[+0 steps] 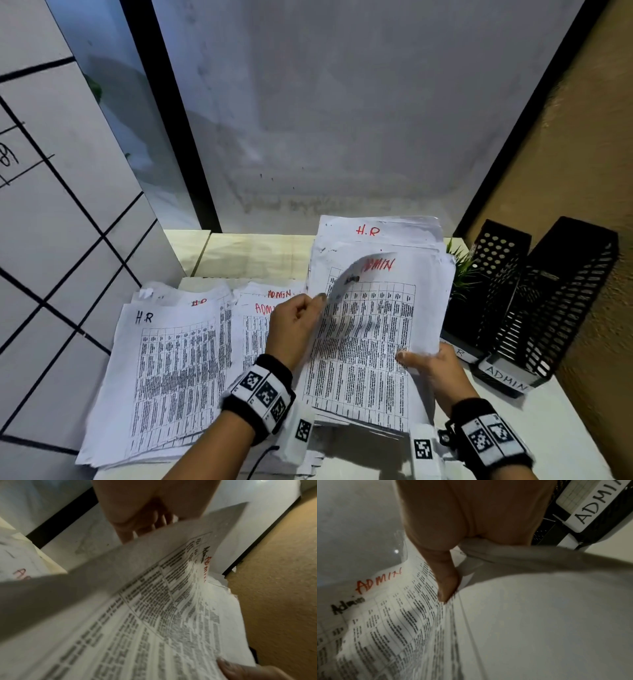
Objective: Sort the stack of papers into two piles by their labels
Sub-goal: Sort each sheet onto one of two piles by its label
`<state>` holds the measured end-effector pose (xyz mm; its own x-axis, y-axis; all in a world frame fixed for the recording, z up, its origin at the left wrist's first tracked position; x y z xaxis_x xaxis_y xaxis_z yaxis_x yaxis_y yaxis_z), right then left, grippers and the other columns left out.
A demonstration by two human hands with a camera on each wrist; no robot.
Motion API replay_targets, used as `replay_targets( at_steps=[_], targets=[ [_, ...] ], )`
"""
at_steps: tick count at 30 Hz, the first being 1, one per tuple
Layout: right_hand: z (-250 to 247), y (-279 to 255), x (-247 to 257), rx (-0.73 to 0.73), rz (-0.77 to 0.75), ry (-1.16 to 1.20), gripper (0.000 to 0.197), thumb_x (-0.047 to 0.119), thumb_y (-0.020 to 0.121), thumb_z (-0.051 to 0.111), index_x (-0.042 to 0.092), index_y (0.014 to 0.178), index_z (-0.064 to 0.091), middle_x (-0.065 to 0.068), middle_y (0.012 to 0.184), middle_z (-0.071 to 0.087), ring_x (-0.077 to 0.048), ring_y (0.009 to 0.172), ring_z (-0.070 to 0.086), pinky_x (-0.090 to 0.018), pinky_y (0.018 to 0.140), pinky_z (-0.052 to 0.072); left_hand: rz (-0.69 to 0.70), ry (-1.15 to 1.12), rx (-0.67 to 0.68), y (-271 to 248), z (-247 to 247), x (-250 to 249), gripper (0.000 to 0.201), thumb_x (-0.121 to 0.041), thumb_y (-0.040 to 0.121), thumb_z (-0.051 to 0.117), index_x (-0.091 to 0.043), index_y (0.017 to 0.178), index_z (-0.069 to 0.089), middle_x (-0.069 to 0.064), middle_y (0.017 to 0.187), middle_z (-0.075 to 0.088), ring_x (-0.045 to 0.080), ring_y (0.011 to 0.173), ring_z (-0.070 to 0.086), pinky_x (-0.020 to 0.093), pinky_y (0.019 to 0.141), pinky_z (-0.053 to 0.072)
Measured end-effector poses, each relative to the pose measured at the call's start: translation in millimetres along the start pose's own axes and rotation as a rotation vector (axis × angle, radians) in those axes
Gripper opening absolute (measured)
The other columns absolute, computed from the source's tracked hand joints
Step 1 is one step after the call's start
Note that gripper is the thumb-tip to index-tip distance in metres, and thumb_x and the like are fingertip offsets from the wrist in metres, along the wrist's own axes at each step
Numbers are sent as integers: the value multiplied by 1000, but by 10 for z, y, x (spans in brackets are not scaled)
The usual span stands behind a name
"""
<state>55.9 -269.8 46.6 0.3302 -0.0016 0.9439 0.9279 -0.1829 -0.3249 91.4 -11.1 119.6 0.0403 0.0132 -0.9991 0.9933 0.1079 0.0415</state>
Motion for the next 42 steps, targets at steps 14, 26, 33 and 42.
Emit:
replay_targets(
  at_steps=[14,26,33,42],
  targets=[
    [13,0,-45,23,26,108,42,5,59,84,-9,95,66,-22,83,74,-33,74,72,-33,66,58,-148,135,-213,-113,-609,472,37,-2,80,72,-13,79,36,0,96,66,11,82,69,31,69,57],
    [-430,-122,7,-103,17,130,45,10,60,76,-13,98,67,-8,81,76,-20,81,74,-32,79,58,-409,777,-92,152,-1401,1620,48,-2,89,59,1,136,47,15,147,41,30,134,40,35,112,30],
    [-363,-169,19,-88,42,69,66,22,39,95,-5,92,65,-17,81,75,-37,89,70,-49,92,50,-441,804,31,234,-1204,1652,57,8,90,46,-5,145,36,12,152,34,28,136,38,32,111,30],
    [-131,-107,26,-55,24,8,24,0,69,79,-8,87,65,-22,76,71,-35,77,69,-41,72,56,-37,457,-55,338,-589,652,22,-34,91,61,-21,109,61,-2,127,55,9,112,55,35,95,48]
  ],
)
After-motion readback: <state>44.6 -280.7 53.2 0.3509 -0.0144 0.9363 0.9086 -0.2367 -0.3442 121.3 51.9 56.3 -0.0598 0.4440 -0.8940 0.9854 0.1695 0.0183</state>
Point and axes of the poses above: each hand's wrist, its own y-axis towards the middle knuckle, its own z-axis out of the palm, x = y × z, the point moved 7 cm from there along y, towards the middle knuckle
